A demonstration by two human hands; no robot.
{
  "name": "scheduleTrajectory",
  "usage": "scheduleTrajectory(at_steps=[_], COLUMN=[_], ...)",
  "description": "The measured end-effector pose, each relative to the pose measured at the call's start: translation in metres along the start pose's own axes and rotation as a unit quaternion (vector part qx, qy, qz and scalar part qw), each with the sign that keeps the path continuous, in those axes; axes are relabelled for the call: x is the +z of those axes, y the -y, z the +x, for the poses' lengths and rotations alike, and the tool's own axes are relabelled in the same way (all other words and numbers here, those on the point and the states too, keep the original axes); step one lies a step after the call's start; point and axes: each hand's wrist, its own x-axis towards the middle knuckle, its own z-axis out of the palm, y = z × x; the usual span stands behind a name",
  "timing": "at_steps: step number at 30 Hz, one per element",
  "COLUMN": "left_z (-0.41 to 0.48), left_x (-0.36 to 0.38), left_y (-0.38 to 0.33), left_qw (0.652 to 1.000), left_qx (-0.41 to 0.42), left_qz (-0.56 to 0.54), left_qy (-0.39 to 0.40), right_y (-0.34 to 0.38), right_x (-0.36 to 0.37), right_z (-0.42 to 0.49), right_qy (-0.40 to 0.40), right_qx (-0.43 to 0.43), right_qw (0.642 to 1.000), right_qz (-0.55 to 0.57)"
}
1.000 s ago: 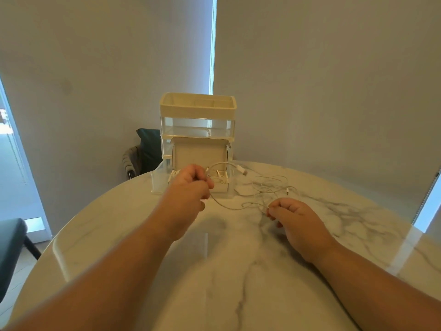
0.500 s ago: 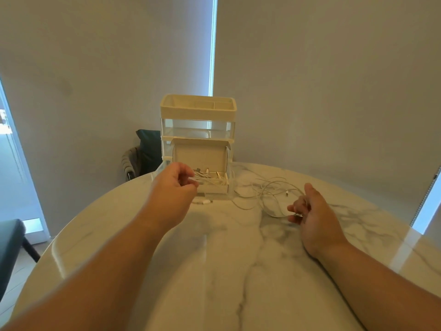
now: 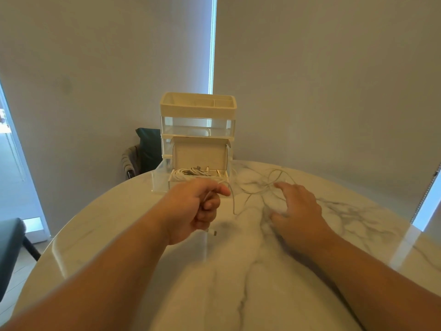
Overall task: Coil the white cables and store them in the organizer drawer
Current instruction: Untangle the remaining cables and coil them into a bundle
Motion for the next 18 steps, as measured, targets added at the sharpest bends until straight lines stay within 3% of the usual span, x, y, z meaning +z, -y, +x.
scheduleTrajectory(at_steps=[3, 6, 9, 12, 14, 18], left_z=[0.0, 0.0, 0.0, 0.001, 0.001, 0.002], left_x=[0.01, 0.019, 0.023, 0.024, 0.025, 0.028], left_y=[0.004, 0.007, 0.008, 0.007, 0.007, 0.009], left_qw=[0.998, 0.996, 0.988, 0.977, 0.974, 0.974], left_qx=[-0.013, 0.014, 0.046, 0.06, 0.06, 0.059], left_qz=[-0.05, -0.081, -0.145, -0.204, -0.219, -0.219], left_qy=[0.041, 0.045, 0.023, 0.02, 0.022, 0.024], right_y=[0.024, 0.041, 0.046, 0.045, 0.046, 0.047], right_x=[-0.005, -0.004, -0.001, 0.003, 0.006, 0.01], right_z=[-0.018, -0.035, -0.041, -0.041, -0.039, -0.038], right_qy=[-0.084, -0.068, 0.026, 0.148, 0.154, 0.135], right_qx=[-0.14, -0.207, -0.158, -0.085, -0.061, -0.063], right_qw=[0.983, 0.963, 0.958, 0.925, 0.902, 0.905], right_qz=[0.078, 0.156, 0.236, 0.341, 0.398, 0.398])
